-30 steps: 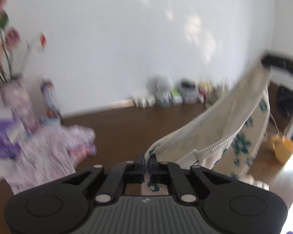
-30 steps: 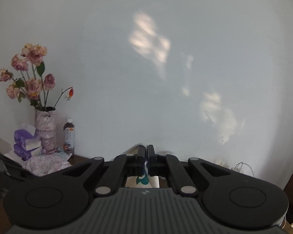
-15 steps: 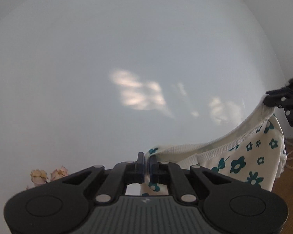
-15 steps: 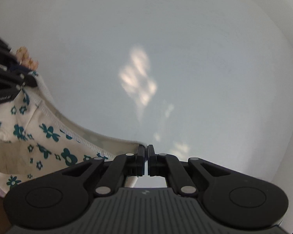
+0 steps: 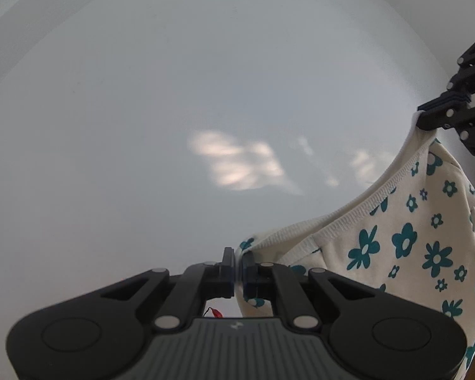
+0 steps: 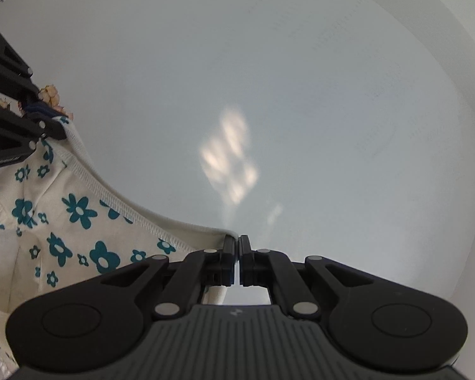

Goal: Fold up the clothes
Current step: 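Lift the shirt high with both tools, holding it up to unfold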

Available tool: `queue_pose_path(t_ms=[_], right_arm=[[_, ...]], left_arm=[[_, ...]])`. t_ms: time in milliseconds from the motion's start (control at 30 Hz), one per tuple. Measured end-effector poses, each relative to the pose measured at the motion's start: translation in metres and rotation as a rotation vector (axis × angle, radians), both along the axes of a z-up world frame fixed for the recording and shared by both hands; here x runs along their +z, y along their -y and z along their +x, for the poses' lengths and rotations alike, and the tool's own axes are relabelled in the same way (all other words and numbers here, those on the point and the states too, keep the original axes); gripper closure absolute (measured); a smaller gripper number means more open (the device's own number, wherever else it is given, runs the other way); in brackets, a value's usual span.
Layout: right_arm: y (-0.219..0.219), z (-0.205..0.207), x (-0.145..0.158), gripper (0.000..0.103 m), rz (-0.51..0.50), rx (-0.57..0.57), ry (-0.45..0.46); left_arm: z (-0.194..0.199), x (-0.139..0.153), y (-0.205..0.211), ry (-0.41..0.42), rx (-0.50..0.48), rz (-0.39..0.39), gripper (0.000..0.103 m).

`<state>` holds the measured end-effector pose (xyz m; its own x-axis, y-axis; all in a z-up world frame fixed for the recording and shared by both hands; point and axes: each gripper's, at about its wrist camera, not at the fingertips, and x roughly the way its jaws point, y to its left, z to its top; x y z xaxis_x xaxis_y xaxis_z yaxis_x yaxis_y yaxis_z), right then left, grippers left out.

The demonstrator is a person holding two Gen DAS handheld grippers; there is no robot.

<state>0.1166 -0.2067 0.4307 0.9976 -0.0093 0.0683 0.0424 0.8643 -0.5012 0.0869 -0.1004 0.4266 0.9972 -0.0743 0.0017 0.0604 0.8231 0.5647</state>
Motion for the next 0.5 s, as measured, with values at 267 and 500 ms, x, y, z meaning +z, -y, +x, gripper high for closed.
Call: queue_pose_path(t_ms=[267, 500], right_arm=[[0.006, 0.066, 0.019, 0.101, 0.105, 0.009, 0.002], [-0.076, 0.197, -0.101, 0.101, 0.077, 0.134, -0.307]], left_arm=[[0.01, 0.007, -0.018, -0.155, -0.151, -0.152, 0.099], [0.107, -0.111, -0.071, -0.456, -0.005, -0.201, 0.099]])
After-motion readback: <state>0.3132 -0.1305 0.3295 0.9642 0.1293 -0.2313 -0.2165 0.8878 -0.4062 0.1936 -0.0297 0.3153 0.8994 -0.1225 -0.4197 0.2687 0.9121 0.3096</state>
